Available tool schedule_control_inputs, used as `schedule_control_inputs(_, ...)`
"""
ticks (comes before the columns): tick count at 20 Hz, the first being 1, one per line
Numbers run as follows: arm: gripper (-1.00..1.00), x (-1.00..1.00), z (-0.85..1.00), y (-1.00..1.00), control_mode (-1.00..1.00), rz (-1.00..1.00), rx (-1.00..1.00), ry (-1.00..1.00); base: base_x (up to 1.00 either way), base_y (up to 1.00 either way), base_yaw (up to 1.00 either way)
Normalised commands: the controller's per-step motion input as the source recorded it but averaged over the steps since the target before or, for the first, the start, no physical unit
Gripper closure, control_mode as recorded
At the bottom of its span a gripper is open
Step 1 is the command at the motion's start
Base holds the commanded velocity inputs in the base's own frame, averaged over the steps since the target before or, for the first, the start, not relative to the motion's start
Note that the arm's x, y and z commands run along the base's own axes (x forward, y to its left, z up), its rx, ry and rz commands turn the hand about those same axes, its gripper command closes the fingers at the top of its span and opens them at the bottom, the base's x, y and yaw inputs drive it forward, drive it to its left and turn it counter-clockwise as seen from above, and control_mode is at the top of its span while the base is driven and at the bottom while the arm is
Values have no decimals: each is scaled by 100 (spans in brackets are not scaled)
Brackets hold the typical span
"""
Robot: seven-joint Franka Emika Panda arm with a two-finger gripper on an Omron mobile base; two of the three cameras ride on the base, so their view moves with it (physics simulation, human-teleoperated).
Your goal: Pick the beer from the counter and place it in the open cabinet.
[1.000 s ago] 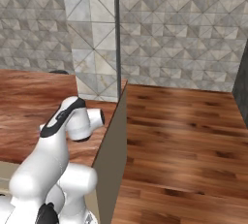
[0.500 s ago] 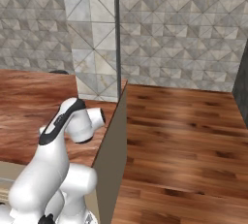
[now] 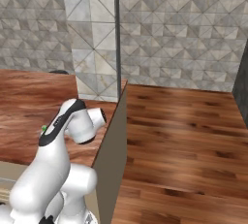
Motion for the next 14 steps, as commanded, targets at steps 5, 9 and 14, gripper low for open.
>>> schedule_control_inputs(5,-100,-12,-35,0,-100,0,0,0,0,0,0)
schedule_control_inputs(9,-100,-3,-24,7,-100,0,0,0,0,0,0)
schedule_control_inputs(14,-100,-8,-14,22,-100,0,0,0,0,0,0)
